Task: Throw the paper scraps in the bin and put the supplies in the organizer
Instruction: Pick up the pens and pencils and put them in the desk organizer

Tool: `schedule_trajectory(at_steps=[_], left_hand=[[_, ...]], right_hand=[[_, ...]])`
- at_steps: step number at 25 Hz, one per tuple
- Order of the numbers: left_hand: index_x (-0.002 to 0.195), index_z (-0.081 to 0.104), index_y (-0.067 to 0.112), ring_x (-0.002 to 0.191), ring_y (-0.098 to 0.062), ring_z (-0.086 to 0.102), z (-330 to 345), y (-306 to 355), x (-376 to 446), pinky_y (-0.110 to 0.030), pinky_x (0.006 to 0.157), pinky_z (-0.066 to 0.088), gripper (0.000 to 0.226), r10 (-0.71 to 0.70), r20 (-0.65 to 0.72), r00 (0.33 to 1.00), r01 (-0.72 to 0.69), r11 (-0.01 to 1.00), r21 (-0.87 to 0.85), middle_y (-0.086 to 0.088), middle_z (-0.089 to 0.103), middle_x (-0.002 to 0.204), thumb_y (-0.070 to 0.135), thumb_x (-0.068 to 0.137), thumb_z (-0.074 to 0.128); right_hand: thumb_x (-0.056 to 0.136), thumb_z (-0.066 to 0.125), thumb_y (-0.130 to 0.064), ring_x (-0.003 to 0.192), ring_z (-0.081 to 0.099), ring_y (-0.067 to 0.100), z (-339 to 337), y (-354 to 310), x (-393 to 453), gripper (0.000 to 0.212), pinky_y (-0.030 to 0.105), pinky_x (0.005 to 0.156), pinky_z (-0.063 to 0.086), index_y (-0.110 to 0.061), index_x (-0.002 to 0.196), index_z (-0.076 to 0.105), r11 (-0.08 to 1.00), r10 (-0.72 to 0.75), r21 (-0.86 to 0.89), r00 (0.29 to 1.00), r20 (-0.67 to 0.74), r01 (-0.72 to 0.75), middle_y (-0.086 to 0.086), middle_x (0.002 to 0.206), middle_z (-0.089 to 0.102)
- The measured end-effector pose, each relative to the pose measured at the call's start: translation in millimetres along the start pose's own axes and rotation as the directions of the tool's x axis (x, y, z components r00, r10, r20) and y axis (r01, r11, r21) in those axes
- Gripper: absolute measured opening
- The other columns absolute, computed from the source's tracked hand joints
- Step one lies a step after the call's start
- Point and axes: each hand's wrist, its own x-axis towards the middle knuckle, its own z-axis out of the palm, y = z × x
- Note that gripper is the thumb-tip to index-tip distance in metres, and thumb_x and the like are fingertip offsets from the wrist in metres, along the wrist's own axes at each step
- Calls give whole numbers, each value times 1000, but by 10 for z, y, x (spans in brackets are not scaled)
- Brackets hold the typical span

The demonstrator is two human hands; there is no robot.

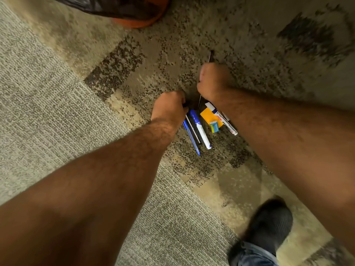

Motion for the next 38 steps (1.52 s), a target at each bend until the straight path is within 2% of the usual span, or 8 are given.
schedule_trajectory(at_steps=[4,9,12,19,26,30,33,38], left_hand=[[108,71,14,69,-15,59,-2,60,17,-30,69,60,22,-99,6,995,100,992,-78,1,66,86,4,89,70],[128,54,7,96,-29,71,44,134,5,-41,85,64,46,-274,-27,961,263,941,-214,-5,70,101,-3,85,70],[128,55,9,92,-25,71,100,80,-28,-38,81,65,48,-302,-46,952,278,919,-279,-3,70,99,3,84,74],[132,55,8,96,-28,72,160,57,-26,-40,82,64,65,-337,-48,940,313,912,-266,-8,73,108,23,77,87],[91,71,16,79,-23,72,121,66,-51,-31,67,60,13,-368,-39,929,309,830,-464,-1,73,84,22,80,75],[91,69,9,52,-14,65,162,94,-282,-33,51,62,18,-362,105,926,261,414,-872,9,66,57,18,98,56],[93,68,8,52,-15,62,270,66,-554,-31,47,56,28,-300,242,923,328,283,-901,7,61,55,21,104,46],[90,61,14,42,-11,40,553,-11,-920,-24,37,37,34,-301,374,877,461,314,-830,6,44,59,40,108,48]], right_hand=[[85,78,-15,99,72,27,-6,58,-16,31,33,83,59,-8,113,68,970,28,244,993,-116,1,10,107,74],[90,60,-11,56,52,8,-190,250,-364,11,25,47,39,-21,94,62,460,257,887,963,-82,-48,-2,77,60],[90,52,-11,54,49,7,-46,459,-858,19,26,51,36,-21,82,65,603,179,793,984,-21,-93,-5,66,57],[89,73,-28,100,71,36,610,507,-1414,22,41,80,59,-11,102,68,985,14,171,999,38,-20,11,103,77],[74,67,-43,70,65,25,667,355,-1511,27,30,56,43,-21,86,59,907,178,393,984,-28,-153,-4,78,69],[84,59,-28,59,53,15,745,586,-1646,13,33,58,41,-18,93,63,731,265,657,964,-26,-183,-9,67,58],[91,55,-6,53,44,6,812,779,-1712,14,29,55,35,-18,87,61,592,375,760,927,33,-267,-7,64,50],[89,68,-24,68,67,22,763,839,-1674,7,31,64,48,-21,94,65,795,339,558,937,-86,-236,1,77,71]])
